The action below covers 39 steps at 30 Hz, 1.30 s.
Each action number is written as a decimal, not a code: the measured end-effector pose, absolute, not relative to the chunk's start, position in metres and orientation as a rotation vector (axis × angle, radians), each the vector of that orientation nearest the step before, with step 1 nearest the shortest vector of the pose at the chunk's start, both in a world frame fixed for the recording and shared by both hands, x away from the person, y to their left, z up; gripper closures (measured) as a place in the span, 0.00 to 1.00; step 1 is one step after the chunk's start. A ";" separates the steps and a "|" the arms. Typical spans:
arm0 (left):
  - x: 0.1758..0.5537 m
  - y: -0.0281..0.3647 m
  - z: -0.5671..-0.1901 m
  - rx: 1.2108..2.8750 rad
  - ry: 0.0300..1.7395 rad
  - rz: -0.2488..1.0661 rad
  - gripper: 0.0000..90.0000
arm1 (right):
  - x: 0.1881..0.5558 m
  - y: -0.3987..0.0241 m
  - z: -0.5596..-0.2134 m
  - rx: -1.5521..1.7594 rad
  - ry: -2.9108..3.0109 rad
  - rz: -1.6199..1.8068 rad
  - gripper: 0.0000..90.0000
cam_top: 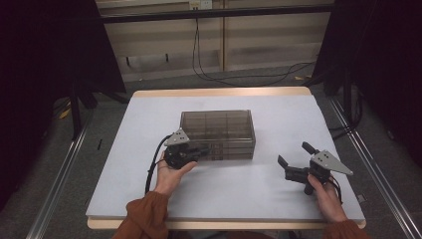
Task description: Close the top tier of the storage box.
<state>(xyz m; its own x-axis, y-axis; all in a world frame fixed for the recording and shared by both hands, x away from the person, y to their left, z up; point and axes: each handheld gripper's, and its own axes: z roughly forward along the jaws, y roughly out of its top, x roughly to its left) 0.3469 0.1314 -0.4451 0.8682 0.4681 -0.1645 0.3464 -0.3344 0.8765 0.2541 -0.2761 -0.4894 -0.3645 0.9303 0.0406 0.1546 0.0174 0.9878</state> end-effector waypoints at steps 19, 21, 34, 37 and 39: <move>0.327 0.146 -0.437 1.987 0.617 0.147 0.47 | 0.254 -0.276 -0.489 1.134 1.600 1.415 0.00; 0.325 0.150 -0.437 1.987 0.638 0.149 0.41 | 0.254 -0.276 -0.489 1.131 1.598 1.412 0.00; 0.309 0.179 -0.438 2.025 0.692 0.200 0.17 | 0.254 -0.276 -0.489 1.134 1.604 1.413 0.00; 0.306 0.182 -0.439 2.029 0.699 0.201 0.15 | 0.254 -0.276 -0.489 1.134 1.599 1.411 0.00; 0.304 0.186 -0.440 2.036 0.711 0.200 0.13 | 0.254 -0.276 -0.489 1.133 1.599 1.409 0.00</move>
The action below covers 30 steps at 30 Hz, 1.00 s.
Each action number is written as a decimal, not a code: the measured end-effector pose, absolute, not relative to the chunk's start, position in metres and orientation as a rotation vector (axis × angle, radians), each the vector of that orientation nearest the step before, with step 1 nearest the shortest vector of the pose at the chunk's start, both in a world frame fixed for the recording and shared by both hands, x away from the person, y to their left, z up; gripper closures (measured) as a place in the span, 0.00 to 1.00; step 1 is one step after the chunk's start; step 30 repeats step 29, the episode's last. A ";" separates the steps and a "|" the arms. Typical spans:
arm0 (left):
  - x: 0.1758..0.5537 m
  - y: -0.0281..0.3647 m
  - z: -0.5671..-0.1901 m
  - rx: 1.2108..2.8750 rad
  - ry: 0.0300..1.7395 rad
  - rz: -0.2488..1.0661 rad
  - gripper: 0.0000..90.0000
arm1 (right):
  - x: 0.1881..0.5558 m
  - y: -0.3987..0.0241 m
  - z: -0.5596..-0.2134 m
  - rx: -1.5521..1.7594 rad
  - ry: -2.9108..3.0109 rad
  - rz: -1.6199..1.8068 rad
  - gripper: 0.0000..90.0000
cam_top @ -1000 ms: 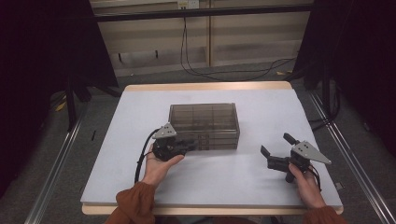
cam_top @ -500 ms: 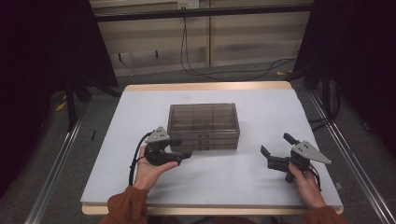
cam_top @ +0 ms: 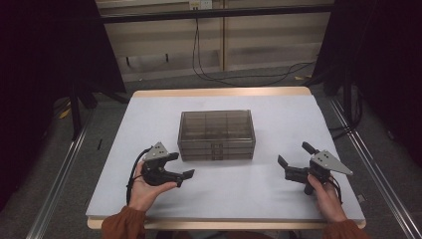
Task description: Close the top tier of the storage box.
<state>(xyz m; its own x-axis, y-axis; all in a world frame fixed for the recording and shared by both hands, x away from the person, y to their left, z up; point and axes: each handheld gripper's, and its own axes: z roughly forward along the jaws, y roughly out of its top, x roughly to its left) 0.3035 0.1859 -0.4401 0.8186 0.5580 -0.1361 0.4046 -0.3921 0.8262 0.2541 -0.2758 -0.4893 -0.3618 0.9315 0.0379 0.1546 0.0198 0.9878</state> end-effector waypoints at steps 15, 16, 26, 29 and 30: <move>0.291 0.225 -0.451 2.024 0.784 0.243 0.05 | 0.254 -0.276 -0.489 1.133 1.600 1.409 0.00; 0.290 0.227 -0.452 2.023 0.786 0.254 0.05 | 0.254 -0.276 -0.489 1.133 1.600 1.409 0.00; 0.290 0.253 -0.467 2.029 0.877 0.310 0.04 | 0.254 -0.276 -0.489 1.130 1.598 1.412 0.00; 0.292 0.259 -0.468 2.021 0.908 0.337 0.04 | 0.255 -0.277 -0.489 1.132 1.603 1.418 0.00; 0.292 0.259 -0.468 2.021 0.908 0.337 0.04 | 0.255 -0.277 -0.489 1.132 1.603 1.418 0.00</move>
